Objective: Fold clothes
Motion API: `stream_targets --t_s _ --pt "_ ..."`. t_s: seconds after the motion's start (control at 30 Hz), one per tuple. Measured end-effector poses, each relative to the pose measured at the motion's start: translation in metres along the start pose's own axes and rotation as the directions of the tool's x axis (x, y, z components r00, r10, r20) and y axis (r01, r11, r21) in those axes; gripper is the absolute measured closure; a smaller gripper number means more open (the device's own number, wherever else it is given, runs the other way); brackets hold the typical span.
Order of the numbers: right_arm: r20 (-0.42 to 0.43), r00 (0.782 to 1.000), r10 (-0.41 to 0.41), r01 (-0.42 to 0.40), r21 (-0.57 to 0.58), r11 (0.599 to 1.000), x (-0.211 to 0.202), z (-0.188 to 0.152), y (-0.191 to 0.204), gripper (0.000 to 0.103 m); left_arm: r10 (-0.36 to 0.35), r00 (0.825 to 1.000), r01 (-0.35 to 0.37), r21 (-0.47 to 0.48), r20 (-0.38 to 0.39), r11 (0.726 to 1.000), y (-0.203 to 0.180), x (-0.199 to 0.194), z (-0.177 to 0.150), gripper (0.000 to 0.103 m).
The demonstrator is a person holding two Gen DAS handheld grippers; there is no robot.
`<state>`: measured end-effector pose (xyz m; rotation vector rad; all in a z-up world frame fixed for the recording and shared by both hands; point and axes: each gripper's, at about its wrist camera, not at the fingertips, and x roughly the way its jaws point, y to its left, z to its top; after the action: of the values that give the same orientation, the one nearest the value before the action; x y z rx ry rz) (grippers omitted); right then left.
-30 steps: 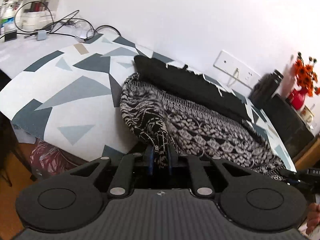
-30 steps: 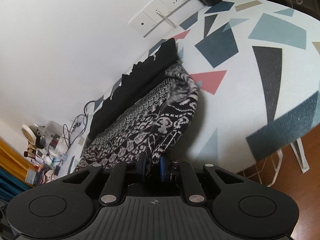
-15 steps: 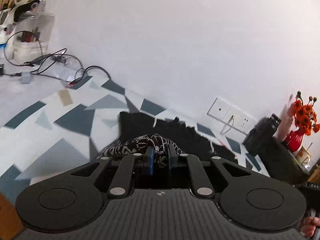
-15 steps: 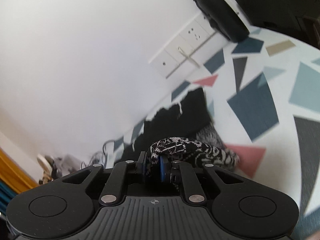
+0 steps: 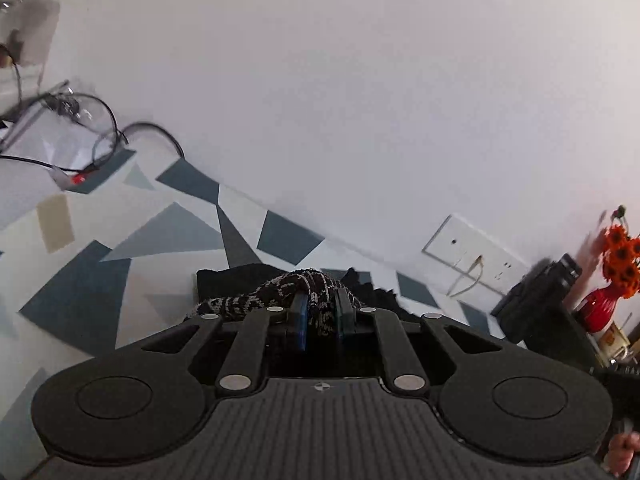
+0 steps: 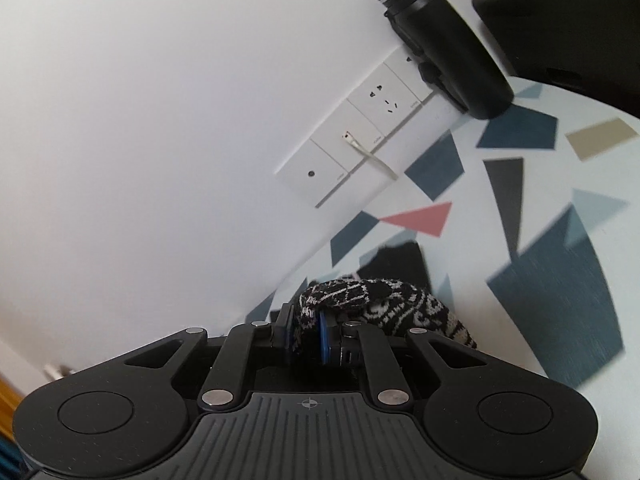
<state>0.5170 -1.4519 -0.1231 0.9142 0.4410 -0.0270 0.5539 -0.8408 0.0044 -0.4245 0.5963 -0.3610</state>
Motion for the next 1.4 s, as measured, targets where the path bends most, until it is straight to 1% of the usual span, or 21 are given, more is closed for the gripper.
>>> stream_targets --t_s 0.07,0.13,0.23,0.33,0.4,0.47,0.5,0.53,0.6,0.7,0.73,0.8,0.83,0.87,0.93,0.97,1.07,1.13,1.2,1.33,1.4 --pt "-0.004 1.0 -0.026 0.026 0.001 1.0 0.024 0.008 0.002 0.092 -0.002 0.999 0.002 0.002 -0.046 1.0 0.008 0.021 0.005 0.089" --pt "-0.019 0.998 -0.055 0.055 0.003 0.998 0.049 0.013 0.001 0.092 0.025 0.993 -0.025 0.005 -0.118 1.0 0.019 0.046 0.009 0.089" --pt "-0.059 0.989 -0.137 0.138 0.006 0.99 0.088 0.011 -0.009 0.092 0.072 0.969 -0.08 -0.026 -0.236 0.996 0.037 0.084 0.007 0.089" --pt "-0.091 0.971 -0.22 0.221 0.004 0.975 0.125 0.007 -0.021 0.092 0.065 0.953 -0.07 -0.008 -0.294 0.997 0.04 0.109 0.006 0.085" --pt "-0.091 0.96 -0.263 0.262 -0.023 0.965 0.139 0.006 -0.027 0.088 0.042 0.942 -0.041 0.011 -0.332 0.999 0.038 0.12 0.007 0.071" --pt "-0.08 0.954 -0.288 0.281 -0.084 0.956 0.143 0.005 -0.025 0.076 -0.035 0.939 0.032 -0.015 -0.341 0.999 0.038 0.119 0.008 0.027" --pt "-0.063 0.957 -0.283 0.276 -0.095 0.956 0.141 0.003 -0.024 0.069 -0.073 0.936 0.068 -0.028 -0.345 0.997 0.037 0.119 0.009 0.022" --pt "-0.041 0.96 -0.278 0.274 -0.078 0.958 0.134 0.002 -0.024 0.058 -0.103 0.933 0.096 -0.037 -0.346 0.995 0.037 0.117 0.009 0.02" --pt "0.012 0.963 -0.268 0.268 -0.015 0.963 0.116 0.002 -0.024 0.042 -0.113 0.934 0.109 -0.033 -0.339 0.994 0.035 0.105 0.012 0.02" --pt "0.082 0.969 -0.232 0.222 0.108 0.969 0.082 0.001 -0.026 0.043 -0.187 0.923 0.18 -0.05 -0.337 0.982 0.035 0.082 0.015 0.02" --pt "0.087 0.972 -0.219 0.206 0.139 0.969 0.072 -0.002 -0.026 0.043 -0.213 0.915 0.205 -0.06 -0.342 0.977 0.036 0.075 0.016 0.02" --pt "0.082 0.977 -0.195 0.177 0.185 0.967 0.056 -0.01 -0.025 0.043 -0.241 0.892 0.216 -0.108 -0.381 0.97 0.041 0.069 0.01 0.02" --pt "0.064 0.981 -0.183 0.167 0.202 0.965 0.051 -0.016 -0.025 0.043 -0.249 0.883 0.207 -0.146 -0.398 0.967 0.045 0.067 0.006 0.021" --pt "0.041 0.984 -0.171 0.158 0.222 0.962 0.046 -0.023 -0.024 0.043 -0.25 0.878 0.188 -0.185 -0.408 0.964 0.049 0.066 0.002 0.029" --pt "-0.015 0.989 -0.149 0.148 0.278 0.949 0.044 -0.037 -0.027 0.043 -0.211 0.892 0.107 -0.268 -0.399 0.958 0.06 0.061 -0.006 0.045" --pt "-0.039 0.99 -0.139 0.144 0.313 0.939 0.044 -0.045 -0.03 0.043 -0.196 0.897 0.074 -0.303 -0.396 0.95 0.064 0.059 -0.009 0.045" --pt "-0.09 0.988 -0.128 0.152 0.371 0.916 0.052 -0.062 -0.037 0.042 -0.195 0.896 0.043 -0.361 -0.398 0.932 0.069 0.054 -0.015 0.044" --pt "-0.107 0.986 -0.131 0.161 0.364 0.917 0.06 -0.068 -0.038 0.043 -0.2 0.891 0.039 -0.371 -0.407 0.928 0.072 0.056 -0.018 0.043" --pt "-0.099 0.984 -0.15 0.175 0.331 0.927 0.066 -0.069 -0.036 0.042 -0.183 0.893 0.021 -0.369 -0.411 0.929 0.074 0.062 -0.019 0.043" --pt "-0.084 0.973 -0.216 0.227 0.164 0.96 0.082 -0.064 -0.023 0.044 -0.178 0.9 -0.002 -0.411 -0.399 0.912 0.078 0.078 -0.02 0.043" --pt "-0.091 0.969 -0.23 0.24 0.123 0.963 0.091 -0.062 -0.02 0.043 -0.163 0.902 -0.012 -0.402 -0.399 0.915 0.073 0.081 -0.021 0.038"
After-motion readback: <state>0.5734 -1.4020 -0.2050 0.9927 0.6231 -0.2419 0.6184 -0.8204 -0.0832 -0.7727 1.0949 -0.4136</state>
